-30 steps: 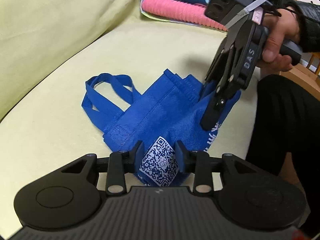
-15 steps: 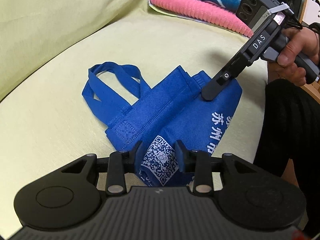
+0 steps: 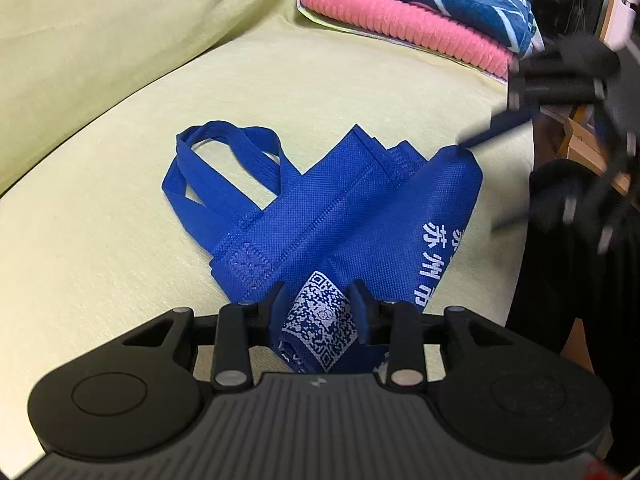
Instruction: Fold shopping bag
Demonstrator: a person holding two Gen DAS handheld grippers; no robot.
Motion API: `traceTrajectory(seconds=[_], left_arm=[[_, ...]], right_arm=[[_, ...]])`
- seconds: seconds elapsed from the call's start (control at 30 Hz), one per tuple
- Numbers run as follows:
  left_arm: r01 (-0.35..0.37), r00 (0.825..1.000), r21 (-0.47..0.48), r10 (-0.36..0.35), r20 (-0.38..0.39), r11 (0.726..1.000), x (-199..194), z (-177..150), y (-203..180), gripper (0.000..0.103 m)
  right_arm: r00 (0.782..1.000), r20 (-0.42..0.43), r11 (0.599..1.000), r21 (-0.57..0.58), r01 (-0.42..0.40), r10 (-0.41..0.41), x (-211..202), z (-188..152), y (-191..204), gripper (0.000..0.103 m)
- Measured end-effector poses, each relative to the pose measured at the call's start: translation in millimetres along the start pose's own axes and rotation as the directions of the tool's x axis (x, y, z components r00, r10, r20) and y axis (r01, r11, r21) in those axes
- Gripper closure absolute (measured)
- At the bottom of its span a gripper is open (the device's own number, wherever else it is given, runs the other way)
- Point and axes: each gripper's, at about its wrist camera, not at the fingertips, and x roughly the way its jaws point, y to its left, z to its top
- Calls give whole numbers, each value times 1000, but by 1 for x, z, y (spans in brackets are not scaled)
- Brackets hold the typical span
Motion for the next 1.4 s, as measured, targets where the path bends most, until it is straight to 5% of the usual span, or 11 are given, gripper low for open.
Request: traceTrajectory(seconds=[0.1,0.17,0.23,0.3,0.43,0.6,0.83,1.0,1.13,1.4], left_arm=[[-2,1000,9,2,0,1000,1,0,-1,63],[2,1000,14,-2,0,1000,1,0,0,62],[9,1000,16,-10,5,1000,1,-1,1,62],[17,1000,18,-17,15,1000,2,-3,3,62],[10,999,30,-12,52,1000,-1,-7,2,62],[-94,994,190,81,75,977,-24,-8,-19,63],[-192,980,554,186,67,810,-29,-23,-71,59],[-186,979,597,200,42,781,-7,-19,-76,52],[-201,969,664,247,25,720,13,-20,-79,52],[-155,975,645,220,-22,749,21,-14,-72,53]], right_arm=[[999,-11,964,-261,42,-46,18,-1,34,59],[994,-1,891,-443,98,-109,31,-5,54,56],[979,2,768,-619,162,-205,47,-15,69,55],[974,12,729,-660,179,-228,56,-21,70,53],[983,-30,841,-523,137,-178,60,-11,51,53],[987,-98,894,-442,73,-129,63,5,35,54],[987,-136,930,-367,25,-80,69,9,23,54],[988,-141,942,-336,15,-66,69,8,20,53],[988,-143,950,-312,8,-55,70,8,16,53],[988,-146,962,-272,-1,-40,72,9,11,52]])
